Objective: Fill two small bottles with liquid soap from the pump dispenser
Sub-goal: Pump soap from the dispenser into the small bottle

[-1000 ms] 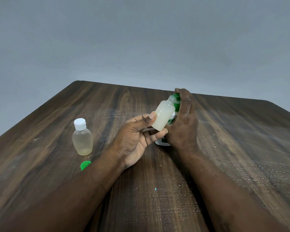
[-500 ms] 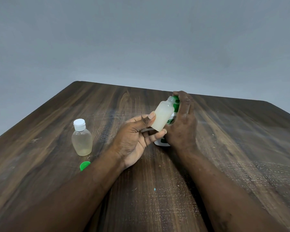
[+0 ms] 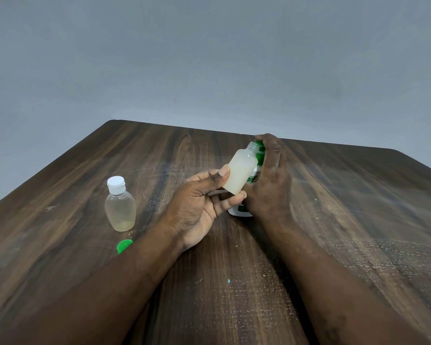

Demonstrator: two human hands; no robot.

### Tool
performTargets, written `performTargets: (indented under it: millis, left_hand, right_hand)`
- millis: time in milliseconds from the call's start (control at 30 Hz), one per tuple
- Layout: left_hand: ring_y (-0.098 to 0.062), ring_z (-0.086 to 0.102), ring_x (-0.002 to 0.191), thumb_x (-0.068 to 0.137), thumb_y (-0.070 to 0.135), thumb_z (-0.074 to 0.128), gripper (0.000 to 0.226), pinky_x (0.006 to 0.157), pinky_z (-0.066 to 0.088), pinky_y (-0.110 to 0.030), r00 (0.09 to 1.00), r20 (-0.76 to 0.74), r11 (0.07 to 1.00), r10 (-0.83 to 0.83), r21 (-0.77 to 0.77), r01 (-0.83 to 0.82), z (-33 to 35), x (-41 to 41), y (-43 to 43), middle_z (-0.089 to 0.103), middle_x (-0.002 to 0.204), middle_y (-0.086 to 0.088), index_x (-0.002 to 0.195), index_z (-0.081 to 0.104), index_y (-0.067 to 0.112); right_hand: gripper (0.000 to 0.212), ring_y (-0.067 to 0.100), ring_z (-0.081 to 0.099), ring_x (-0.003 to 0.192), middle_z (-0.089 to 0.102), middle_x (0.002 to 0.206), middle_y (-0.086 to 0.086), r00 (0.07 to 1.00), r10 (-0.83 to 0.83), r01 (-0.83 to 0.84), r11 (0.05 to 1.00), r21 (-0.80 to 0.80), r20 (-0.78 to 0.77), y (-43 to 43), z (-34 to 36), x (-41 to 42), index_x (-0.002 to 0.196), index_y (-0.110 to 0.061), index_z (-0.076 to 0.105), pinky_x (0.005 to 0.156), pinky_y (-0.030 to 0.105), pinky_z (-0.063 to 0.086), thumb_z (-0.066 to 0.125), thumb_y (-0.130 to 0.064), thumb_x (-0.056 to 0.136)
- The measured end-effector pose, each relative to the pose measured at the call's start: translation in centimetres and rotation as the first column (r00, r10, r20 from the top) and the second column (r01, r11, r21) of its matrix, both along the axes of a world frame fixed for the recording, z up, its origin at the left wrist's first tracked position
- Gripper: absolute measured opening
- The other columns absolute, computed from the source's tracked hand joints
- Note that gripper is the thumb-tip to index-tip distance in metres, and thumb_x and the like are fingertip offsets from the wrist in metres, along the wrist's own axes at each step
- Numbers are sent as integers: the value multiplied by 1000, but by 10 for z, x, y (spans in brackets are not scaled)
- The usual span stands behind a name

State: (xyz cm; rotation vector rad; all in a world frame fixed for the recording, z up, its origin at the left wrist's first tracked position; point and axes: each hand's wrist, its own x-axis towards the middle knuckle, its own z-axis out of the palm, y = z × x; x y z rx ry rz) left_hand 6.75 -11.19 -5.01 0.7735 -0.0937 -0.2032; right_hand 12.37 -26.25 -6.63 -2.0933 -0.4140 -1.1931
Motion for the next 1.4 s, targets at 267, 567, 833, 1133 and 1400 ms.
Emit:
performTargets:
  millis: [267, 567, 833, 1133, 1400]
  left_hand:
    - [-35, 73, 92, 84, 19, 71, 39, 66, 64, -30, 1000, 11, 1000, -10, 13, 10, 0, 0, 1, 71, 110, -28, 112, 64, -8]
    - [-33, 76, 87, 84, 18, 70, 33, 67, 64, -31, 1000, 21, 1000, -18, 11, 18, 0, 0, 1, 74, 103, -24, 106, 65, -6]
    - [-34, 75, 87, 84, 19, 71, 43, 67, 65, -31, 1000, 15, 1000, -12, 10, 11, 1, -1, 0, 72, 107, -28, 115, 62, -10]
    - [-33, 75, 88, 83, 20, 71, 44, 68, 64, -30, 1000, 26, 1000, -12, 11, 12, 1, 0, 1, 73, 105, -25, 115, 63, -10]
    - [-33, 75, 86, 82, 20, 71, 40, 71, 66, -32, 1000, 27, 1000, -12, 16, 12, 0, 0, 0, 74, 102, -24, 110, 64, -8]
  right_hand:
    - [95, 32, 61, 123, 50, 150, 10, 1000, -9, 9, 1000, 4, -11, -3, -3, 0, 151, -22, 37, 87, 41, 59, 87, -10, 71]
    - [86, 31, 63, 115, 56, 141, 10, 1000, 18, -18, 1000, 7, -17, -2, -2, 2, 146, -17, 40, 84, 46, 60, 82, -16, 71]
    - [91, 28, 62, 121, 53, 147, 11, 1000, 12, -12, 1000, 20, 2, -3, -4, 1, 150, -17, 39, 85, 37, 58, 85, -10, 72]
    - [85, 31, 63, 114, 56, 142, 10, 999, 32, -31, 999, 17, -25, -1, 0, 1, 145, -24, 36, 83, 45, 59, 79, -22, 71]
    - [82, 33, 65, 114, 54, 145, 10, 999, 26, -25, 999, 26, -23, -1, 0, -2, 146, -27, 35, 82, 46, 60, 72, -31, 73]
